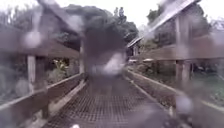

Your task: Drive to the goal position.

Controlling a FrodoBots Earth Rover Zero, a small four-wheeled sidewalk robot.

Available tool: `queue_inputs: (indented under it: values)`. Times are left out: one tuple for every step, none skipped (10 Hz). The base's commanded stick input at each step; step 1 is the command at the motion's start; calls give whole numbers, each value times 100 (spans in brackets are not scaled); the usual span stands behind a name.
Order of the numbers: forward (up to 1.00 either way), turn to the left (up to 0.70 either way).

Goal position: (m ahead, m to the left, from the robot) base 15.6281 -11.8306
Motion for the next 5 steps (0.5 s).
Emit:
queue_inputs:
  values:
    - [85,0]
    - [85,0]
    - [85,0]
    - [85,0]
    - [85,0]
